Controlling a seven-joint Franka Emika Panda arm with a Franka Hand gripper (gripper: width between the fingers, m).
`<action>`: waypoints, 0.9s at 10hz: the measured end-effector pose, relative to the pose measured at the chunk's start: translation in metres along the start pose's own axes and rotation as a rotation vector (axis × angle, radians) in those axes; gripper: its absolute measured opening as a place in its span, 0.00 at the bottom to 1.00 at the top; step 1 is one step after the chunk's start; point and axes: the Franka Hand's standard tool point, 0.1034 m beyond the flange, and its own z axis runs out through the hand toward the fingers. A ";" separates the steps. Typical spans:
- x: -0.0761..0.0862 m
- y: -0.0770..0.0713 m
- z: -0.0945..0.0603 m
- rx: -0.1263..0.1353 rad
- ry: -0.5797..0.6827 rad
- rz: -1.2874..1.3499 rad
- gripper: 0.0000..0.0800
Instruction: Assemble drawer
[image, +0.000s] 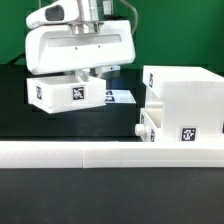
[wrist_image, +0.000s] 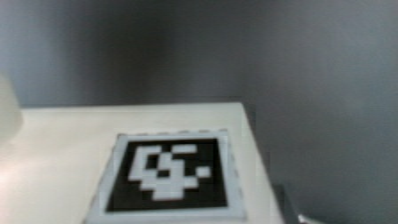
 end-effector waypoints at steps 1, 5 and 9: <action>0.008 0.002 0.000 0.022 -0.017 -0.106 0.05; 0.026 0.006 0.001 0.021 -0.027 -0.518 0.05; 0.031 0.007 0.001 0.018 -0.045 -0.959 0.05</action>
Offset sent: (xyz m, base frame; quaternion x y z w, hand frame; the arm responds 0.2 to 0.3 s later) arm 0.0167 0.0052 0.0085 -0.0171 -0.0278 -0.2345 0.9716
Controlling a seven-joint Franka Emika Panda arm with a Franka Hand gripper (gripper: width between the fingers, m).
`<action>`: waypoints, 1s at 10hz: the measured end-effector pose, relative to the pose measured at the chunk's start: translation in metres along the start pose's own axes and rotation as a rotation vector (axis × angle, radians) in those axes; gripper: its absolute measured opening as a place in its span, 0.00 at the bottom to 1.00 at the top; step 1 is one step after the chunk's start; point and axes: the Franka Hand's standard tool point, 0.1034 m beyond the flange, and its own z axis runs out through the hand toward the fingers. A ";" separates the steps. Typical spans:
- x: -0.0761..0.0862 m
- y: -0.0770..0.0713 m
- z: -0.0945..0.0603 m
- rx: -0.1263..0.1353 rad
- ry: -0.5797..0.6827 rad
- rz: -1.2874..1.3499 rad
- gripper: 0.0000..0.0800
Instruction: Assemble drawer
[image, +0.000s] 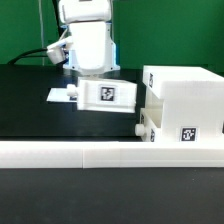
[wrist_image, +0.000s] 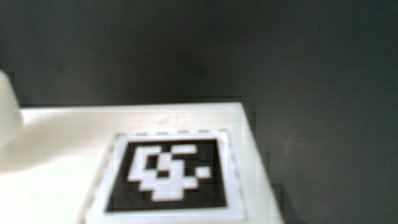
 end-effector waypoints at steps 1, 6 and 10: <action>0.006 0.006 -0.001 0.009 -0.001 -0.012 0.05; 0.013 0.014 0.000 0.047 0.001 -0.023 0.05; 0.015 0.009 0.001 0.120 -0.001 -0.009 0.05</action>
Offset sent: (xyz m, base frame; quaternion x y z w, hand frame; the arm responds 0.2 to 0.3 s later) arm 0.0189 0.0086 0.0006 0.0141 -0.0177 -0.0199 0.9995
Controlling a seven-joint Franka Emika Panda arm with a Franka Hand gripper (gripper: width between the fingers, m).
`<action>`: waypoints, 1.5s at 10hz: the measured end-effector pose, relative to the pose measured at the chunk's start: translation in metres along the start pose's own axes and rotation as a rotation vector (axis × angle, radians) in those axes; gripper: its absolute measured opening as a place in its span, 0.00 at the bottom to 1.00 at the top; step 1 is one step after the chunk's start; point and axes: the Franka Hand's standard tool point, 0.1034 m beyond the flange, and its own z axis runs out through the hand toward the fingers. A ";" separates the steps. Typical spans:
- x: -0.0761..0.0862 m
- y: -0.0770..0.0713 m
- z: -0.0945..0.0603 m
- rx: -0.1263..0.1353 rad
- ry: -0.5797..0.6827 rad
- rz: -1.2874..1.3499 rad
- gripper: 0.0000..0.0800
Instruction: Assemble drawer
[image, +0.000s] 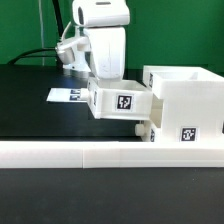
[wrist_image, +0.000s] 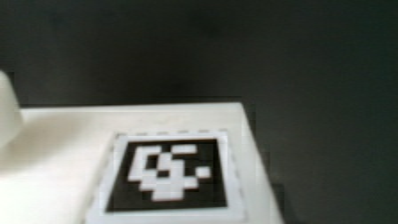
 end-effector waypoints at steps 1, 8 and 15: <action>0.001 -0.003 0.000 0.048 -0.001 0.001 0.05; 0.006 0.007 0.000 0.079 -0.001 0.094 0.05; -0.017 0.001 0.006 0.080 0.121 0.083 0.05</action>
Offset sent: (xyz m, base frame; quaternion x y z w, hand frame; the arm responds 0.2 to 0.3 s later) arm 0.0195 0.0097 0.0060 0.0402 0.0101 0.1129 0.9927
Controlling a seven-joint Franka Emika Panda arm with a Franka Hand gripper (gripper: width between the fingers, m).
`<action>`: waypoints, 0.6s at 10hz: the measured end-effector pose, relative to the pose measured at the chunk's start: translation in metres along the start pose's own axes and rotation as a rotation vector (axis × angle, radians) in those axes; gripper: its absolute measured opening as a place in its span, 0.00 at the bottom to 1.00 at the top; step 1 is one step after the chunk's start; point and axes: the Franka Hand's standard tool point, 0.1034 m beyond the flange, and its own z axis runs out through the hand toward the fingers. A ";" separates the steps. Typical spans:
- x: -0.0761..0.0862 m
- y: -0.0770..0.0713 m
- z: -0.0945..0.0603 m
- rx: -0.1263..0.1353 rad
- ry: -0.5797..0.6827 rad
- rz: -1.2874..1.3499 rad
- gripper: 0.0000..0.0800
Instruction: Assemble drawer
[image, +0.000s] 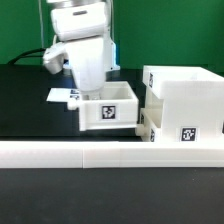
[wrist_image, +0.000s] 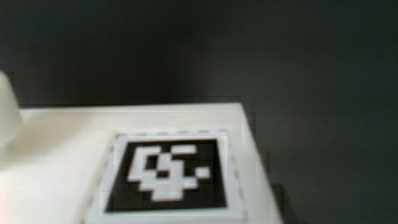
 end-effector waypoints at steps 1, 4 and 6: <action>-0.006 0.000 -0.001 0.001 0.026 0.019 0.05; 0.006 0.003 -0.001 -0.004 0.027 0.008 0.05; 0.002 0.010 -0.003 -0.058 0.016 0.000 0.05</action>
Offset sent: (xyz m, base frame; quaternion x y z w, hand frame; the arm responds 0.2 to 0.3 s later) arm 0.0150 0.0187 0.0074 -0.0327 0.0101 -0.0326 0.9989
